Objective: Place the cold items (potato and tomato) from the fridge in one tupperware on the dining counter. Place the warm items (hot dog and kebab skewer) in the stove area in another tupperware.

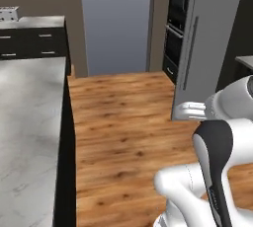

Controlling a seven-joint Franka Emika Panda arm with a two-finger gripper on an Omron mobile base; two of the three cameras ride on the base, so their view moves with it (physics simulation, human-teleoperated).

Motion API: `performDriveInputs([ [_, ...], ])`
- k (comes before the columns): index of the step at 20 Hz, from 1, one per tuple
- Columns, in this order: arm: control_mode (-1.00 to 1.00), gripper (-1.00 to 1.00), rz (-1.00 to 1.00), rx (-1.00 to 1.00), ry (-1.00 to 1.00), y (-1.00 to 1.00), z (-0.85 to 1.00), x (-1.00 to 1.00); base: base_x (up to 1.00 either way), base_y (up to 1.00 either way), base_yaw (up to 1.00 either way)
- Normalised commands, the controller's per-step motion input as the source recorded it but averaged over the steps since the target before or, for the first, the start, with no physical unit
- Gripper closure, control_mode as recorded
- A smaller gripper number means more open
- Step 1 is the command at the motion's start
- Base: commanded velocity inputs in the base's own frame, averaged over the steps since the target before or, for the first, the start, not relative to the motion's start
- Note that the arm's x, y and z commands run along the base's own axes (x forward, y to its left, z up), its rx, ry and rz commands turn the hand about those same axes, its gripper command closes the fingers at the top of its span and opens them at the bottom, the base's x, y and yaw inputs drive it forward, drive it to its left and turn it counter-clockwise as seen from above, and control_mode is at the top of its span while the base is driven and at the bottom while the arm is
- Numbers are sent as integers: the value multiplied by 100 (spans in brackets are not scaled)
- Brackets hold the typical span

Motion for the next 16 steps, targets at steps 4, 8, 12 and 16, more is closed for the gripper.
performDriveInputs([
  [4,100,-100,0,0,0,0,0,0,100,-18,-24],
  [8,100,-100,0,0,0,0,0,0,100,-6,-26],
  [12,100,-100,0,0,0,0,0,0,100,0,-31],
  [16,100,-100,0,0,0,0,0,0,100,6,-32],
])
